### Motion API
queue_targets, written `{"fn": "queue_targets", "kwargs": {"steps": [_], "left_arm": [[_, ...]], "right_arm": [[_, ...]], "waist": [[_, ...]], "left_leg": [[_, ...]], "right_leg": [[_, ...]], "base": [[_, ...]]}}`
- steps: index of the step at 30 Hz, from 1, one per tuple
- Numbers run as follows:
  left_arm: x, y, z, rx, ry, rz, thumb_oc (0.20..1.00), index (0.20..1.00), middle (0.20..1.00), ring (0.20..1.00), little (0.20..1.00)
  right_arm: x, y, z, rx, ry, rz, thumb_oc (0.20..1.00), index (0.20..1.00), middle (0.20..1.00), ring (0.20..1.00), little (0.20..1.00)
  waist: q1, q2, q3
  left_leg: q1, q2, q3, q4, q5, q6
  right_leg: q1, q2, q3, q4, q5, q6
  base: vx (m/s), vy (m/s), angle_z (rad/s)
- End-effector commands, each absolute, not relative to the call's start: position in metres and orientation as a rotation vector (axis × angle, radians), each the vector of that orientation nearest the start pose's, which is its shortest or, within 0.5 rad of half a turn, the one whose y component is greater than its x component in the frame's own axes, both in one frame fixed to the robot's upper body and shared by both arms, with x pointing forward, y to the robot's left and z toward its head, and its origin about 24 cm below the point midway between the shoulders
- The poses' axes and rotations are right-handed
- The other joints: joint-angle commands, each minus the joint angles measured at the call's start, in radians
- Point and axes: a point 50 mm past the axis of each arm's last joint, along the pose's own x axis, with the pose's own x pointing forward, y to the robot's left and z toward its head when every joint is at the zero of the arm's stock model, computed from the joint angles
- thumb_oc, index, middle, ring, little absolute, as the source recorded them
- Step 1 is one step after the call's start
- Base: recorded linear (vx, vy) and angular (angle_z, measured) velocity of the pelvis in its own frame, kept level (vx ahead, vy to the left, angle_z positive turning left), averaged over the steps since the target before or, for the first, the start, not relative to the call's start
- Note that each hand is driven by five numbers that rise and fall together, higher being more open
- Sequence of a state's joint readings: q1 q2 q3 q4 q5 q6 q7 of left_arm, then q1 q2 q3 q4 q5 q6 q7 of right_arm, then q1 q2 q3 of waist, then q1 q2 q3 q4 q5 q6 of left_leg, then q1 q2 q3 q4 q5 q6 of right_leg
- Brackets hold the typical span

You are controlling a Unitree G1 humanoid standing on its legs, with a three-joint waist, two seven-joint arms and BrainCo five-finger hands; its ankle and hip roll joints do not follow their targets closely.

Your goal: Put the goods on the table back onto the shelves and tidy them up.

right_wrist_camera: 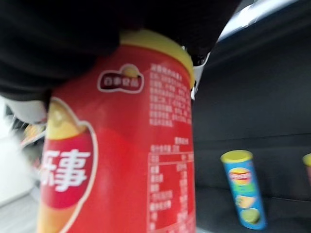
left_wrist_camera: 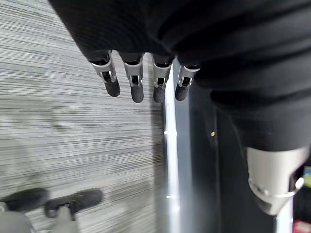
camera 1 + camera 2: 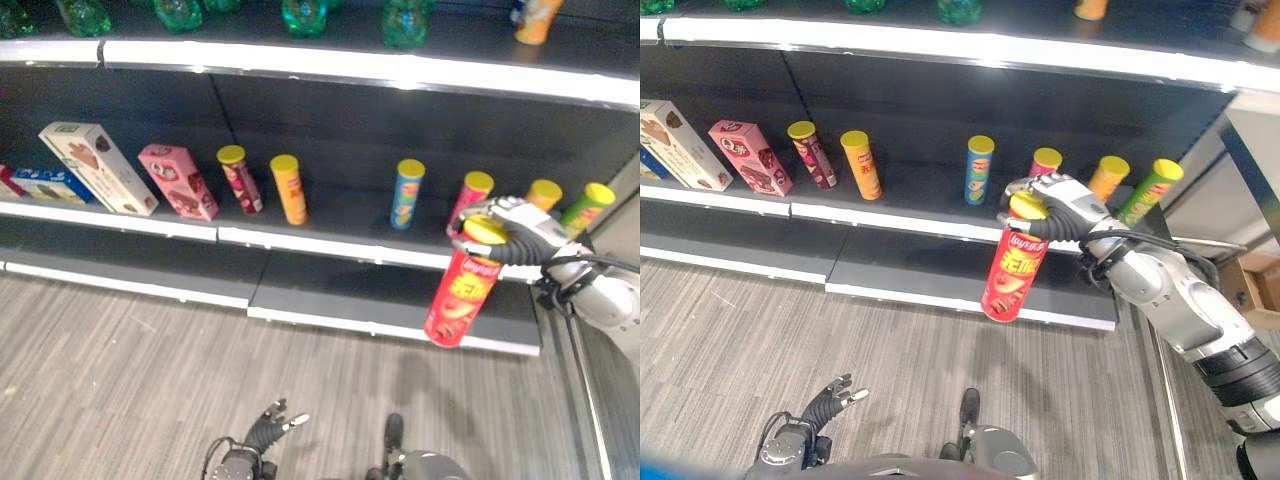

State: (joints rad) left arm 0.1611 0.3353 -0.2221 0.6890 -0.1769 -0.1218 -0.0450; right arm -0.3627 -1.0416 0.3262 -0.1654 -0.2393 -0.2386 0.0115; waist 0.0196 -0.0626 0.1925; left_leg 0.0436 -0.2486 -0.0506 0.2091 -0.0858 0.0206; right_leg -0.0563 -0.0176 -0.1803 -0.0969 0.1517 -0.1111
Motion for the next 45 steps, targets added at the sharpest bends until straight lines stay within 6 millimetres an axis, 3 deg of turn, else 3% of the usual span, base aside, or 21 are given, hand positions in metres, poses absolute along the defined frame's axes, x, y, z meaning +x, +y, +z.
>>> {"fn": "queue_targets", "kwargs": {"steps": [1, 2, 3, 4, 5, 6, 8, 9, 10, 12, 14, 16, 19, 20, 21, 26, 29, 32, 35, 38, 45], "left_arm": [[0.153, 0.230, -0.103, 0.185, 0.690, -0.014, 1.000, 1.000, 1.000, 1.000, 1.000], [0.153, 0.230, -0.103, 0.183, 0.689, -0.012, 1.000, 1.000, 1.000, 1.000, 1.000], [0.156, 0.230, -0.100, 0.167, 0.672, 0.003, 1.000, 1.000, 1.000, 1.000, 1.000], [0.156, 0.230, -0.100, 0.166, 0.673, 0.005, 1.000, 1.000, 1.000, 1.000, 1.000], [0.153, 0.235, -0.099, 0.157, 0.676, 0.029, 1.000, 1.000, 1.000, 1.000, 1.000], [0.153, 0.236, -0.099, 0.157, 0.676, 0.029, 1.000, 1.000, 1.000, 1.000, 1.000], [0.147, 0.240, -0.102, 0.170, 0.699, 0.049, 1.000, 1.000, 1.000, 1.000, 1.000], [0.142, 0.244, -0.104, 0.181, 0.713, 0.065, 1.000, 1.000, 1.000, 1.000, 1.000], [0.128, 0.249, -0.109, 0.172, 0.750, 0.112, 1.000, 1.000, 1.000, 1.000, 1.000], [0.124, 0.253, -0.110, 0.206, 0.770, 0.092, 1.000, 1.000, 1.000, 1.000, 1.000], [0.124, 0.255, -0.110, 0.222, 0.770, 0.086, 1.000, 1.000, 1.000, 1.000, 1.000], [0.129, 0.262, -0.104, 0.303, 0.754, 0.043, 1.000, 1.000, 1.000, 1.000, 1.000], [0.135, 0.262, -0.096, 0.333, 0.710, 0.010, 1.000, 1.000, 1.000, 1.000, 1.000], [0.140, 0.260, -0.092, 0.342, 0.675, -0.001, 1.000, 1.000, 1.000, 1.000, 1.000], [0.140, 0.260, -0.092, 0.342, 0.675, -0.001, 1.000, 1.000, 1.000, 1.000, 1.000], [0.171, 0.253, -0.087, 0.326, 0.596, 0.044, 1.000, 1.000, 1.000, 1.000, 1.000], [0.187, 0.251, -0.082, 0.342, 0.562, 0.063, 1.000, 1.000, 1.000, 1.000, 1.000], [0.186, 0.257, -0.082, 0.360, 0.564, 0.084, 1.000, 1.000, 1.000, 1.000, 1.000], [0.187, 0.260, -0.078, 0.357, 0.542, 0.100, 1.000, 1.000, 1.000, 1.000, 1.000], [0.192, 0.259, -0.074, 0.360, 0.517, 0.100, 1.000, 1.000, 1.000, 1.000, 1.000], [0.199, 0.250, -0.073, 0.376, 0.491, 0.078, 1.000, 1.000, 1.000, 1.000, 1.000]], "right_arm": [[0.288, -0.184, 0.226, -1.333, -0.719, 0.346, 0.200, 0.200, 0.200, 0.200, 0.200], [0.289, -0.183, 0.226, -1.333, -0.722, 0.348, 0.200, 0.200, 0.200, 0.200, 0.200], [0.294, -0.182, 0.224, -1.355, -0.709, 0.345, 0.200, 0.200, 0.200, 0.200, 0.200], [0.294, -0.181, 0.224, -1.355, -0.710, 0.346, 0.200, 0.200, 0.200, 0.200, 0.200], [0.300, -0.179, 0.219, -1.386, -0.692, 0.341, 0.200, 0.200, 0.200, 0.200, 0.200], [0.300, -0.178, 0.219, -1.386, -0.693, 0.341, 0.200, 0.200, 0.200, 0.200, 0.200], [0.304, -0.176, 0.215, -1.394, -0.686, 0.340, 0.200, 0.200, 0.200, 0.200, 0.200], [0.307, -0.174, 0.214, -1.385, -0.690, 0.336, 0.200, 0.200, 0.200, 0.200, 0.200], [0.311, -0.178, 0.207, -1.420, -0.661, 0.306, 0.200, 0.200, 0.200, 0.200, 0.200], [0.314, -0.175, 0.204, -1.439, -0.662, 0.294, 0.200, 0.200, 0.200, 0.200, 0.200], [0.317, -0.174, 0.203, -1.442, -0.665, 0.287, 0.200, 0.200, 0.200, 0.200, 0.200], [0.327, -0.171, 0.205, -1.478, -0.668, 0.251, 0.200, 0.200, 0.200, 0.200, 0.200], [0.334, -0.174, 0.215, -1.542, -0.683, 0.203, 0.200, 0.200, 0.200, 0.200, 0.200], [0.337, -0.177, 0.226, -1.577, -0.712, 0.154, 0.200, 0.200, 0.200, 0.200, 0.200], [0.337, -0.177, 0.226, -1.577, -0.712, 0.154, 0.200, 0.200, 0.200, 0.200, 0.200], [0.336, -0.181, 0.279, -1.667, -0.871, -0.022, 0.200, 0.200, 0.200, 0.200, 0.200], [0.332, -0.166, 0.320, -1.744, -1.038, -0.148, 0.200, 0.200, 0.200, 0.200, 0.200], [0.329, -0.156, 0.348, -1.792, -1.136, -0.227, 0.200, 0.200, 0.200, 0.200, 0.200], [0.329, -0.161, 0.365, -1.821, -1.162, -0.344, 0.200, 0.200, 0.200, 0.200, 0.200], [0.331, -0.181, 0.376, -1.860, -1.130, -0.501, 0.200, 0.200, 0.200, 0.200, 0.200], [0.339, -0.208, 0.369, -1.786, -1.037, -0.621, 0.200, 0.200, 0.200, 0.200, 0.200]], "waist": [[0.029, -0.004, 0.033], [0.023, 0.001, 0.031], [0.032, -0.004, 0.037], [0.032, -0.004, 0.036], [0.042, -0.029, 0.029], [0.042, -0.030, 0.030], [0.048, -0.040, 0.018], [0.061, -0.034, 0.013], [0.064, -0.003, -0.011], [0.070, 0.017, -0.021], [0.077, 0.021, -0.020], [0.092, 0.046, -0.003], [0.093, 0.080, 0.024], [0.088, 0.104, 0.050], [0.088, 0.104, 0.050], [0.074, 0.116, 0.125], [0.080, 0.101, 0.173], [0.096, 0.095, 0.192], [0.112, 0.107, 0.204], [0.129, 0.135, 0.215], [0.143, 0.170, 0.221]], "left_leg": [[-0.127, 0.229, 0.063, 0.310, -0.001, -0.124], [-0.141, 0.234, 0.059, 0.331, -0.009, -0.126], [-0.189, 0.294, 0.106, 0.380, 0.019, -0.119], [-0.189, 0.296, 0.107, 0.382, 0.018, -0.119], [-0.143, 0.338, 0.135, 0.167, -0.036, -0.072], [-0.140, 0.336, 0.136, 0.162, -0.033, -0.072], [-0.116, 0.344, 0.082, -0.033, -0.005, -0.071], [-0.123, 0.350, 0.026, -0.112, 0.037, -0.078], [-0.091, 0.355, -0.051, -0.238, 0.077, -0.098], [-0.053, 0.337, -0.039, -0.288, 0.082, -0.098], [-0.041, 0.328, -0.023, -0.296, 0.081, -0.094], [-0.047, 0.297, 0.018, -0.296, 0.065, -0.070], [-0.080, 0.276, 0.034, -0.296, 0.060, -0.053], [-0.113, 0.270, 0.038, -0.296, 0.069, -0.050], [-0.113, 0.270, 0.038, -0.296, 0.069, -0.050], [-0.201, 0.278, 0.037, -0.296, 0.098, -0.057], [-0.265, 0.288, 0.030, -0.296, 0.119, -0.066], [-0.306, 0.287, 0.024, -0.296, 0.125, -0.072], [-0.339, 0.277, 0.011, -0.296, 0.133, -0.075], [-0.380, 0.260, -0.015, -0.296, 0.143, -0.078], [-0.412, 0.245, -0.035, -0.296, 0.149, -0.078]], "right_leg": [[0.130, 0.024, -0.038, 0.010, -0.211, 0.148], [0.126, 0.030, -0.042, 0.010, -0.210, 0.147], [0.145, 0.033, -0.059, 0.010, -0.234, 0.133], [0.145, 0.035, -0.058, 0.010, -0.234, 0.133], [0.160, 0.004, -0.070, 0.010, -0.249, 0.138], [0.161, 0.002, -0.070, 0.010, -0.249, 0.138], [0.160, -0.010, -0.062, 0.010, -0.262, 0.137], [0.161, -0.007, -0.051, 0.010, -0.275, 0.137], [0.173, -0.015, -0.045, 0.010, -0.283, 0.146], [0.172, -0.034, -0.042, 0.010, -0.269, 0.158], [0.170, -0.045, -0.031, 0.010, -0.261, 0.165], [0.128, -0.083, -0.006, 0.010, -0.234, 0.195], [0.085, -0.109, 0.003, 0.010, -0.211, 0.213], [0.046, -0.118, 0.007, 0.010, -0.199, 0.219], [0.046, -0.118, 0.007, 0.010, -0.199, 0.219], [-0.059, -0.119, 0.005, 0.051, -0.193, 0.216], [-0.133, -0.115, 0.002, 0.083, -0.194, 0.213], [-0.164, -0.117, -0.006, 0.075, -0.181, 0.217], [-0.183, -0.128, -0.021, 0.070, -0.174, 0.221], [-0.202, -0.140, -0.046, 0.071, -0.170, 0.226], [-0.223, -0.150, -0.066, 0.070, -0.164, 0.234]], "base": [[0.08, -0.107, 0.07], [0.08, -0.117, -0.04], [0.06, -0.069, 0.18], [0.27, -0.086, 0.32], [0.21, -0.016, 0.44], [0.28, -0.004, 0.31], [0.17, 0.048, 0.13], [0.37, 0.239, -0.07], [0.31, 0.223, -0.29], [0.27, 0.282, -0.36], [0.15, 0.269, -0.19], [0.09, 0.330, -0.53], [-0.03, 0.140, -0.38], [-0.05, 0.054, -0.16], [-0.07, 0.059, -0.25], [-0.05, -0.023, -0.10], [-0.04, -0.064, -0.01], [0.00, -0.030, 0.23], [0.01, 0.002, 0.23], [0.02, 0.001, 0.20], [0.00, -0.005, 0.16]]}}
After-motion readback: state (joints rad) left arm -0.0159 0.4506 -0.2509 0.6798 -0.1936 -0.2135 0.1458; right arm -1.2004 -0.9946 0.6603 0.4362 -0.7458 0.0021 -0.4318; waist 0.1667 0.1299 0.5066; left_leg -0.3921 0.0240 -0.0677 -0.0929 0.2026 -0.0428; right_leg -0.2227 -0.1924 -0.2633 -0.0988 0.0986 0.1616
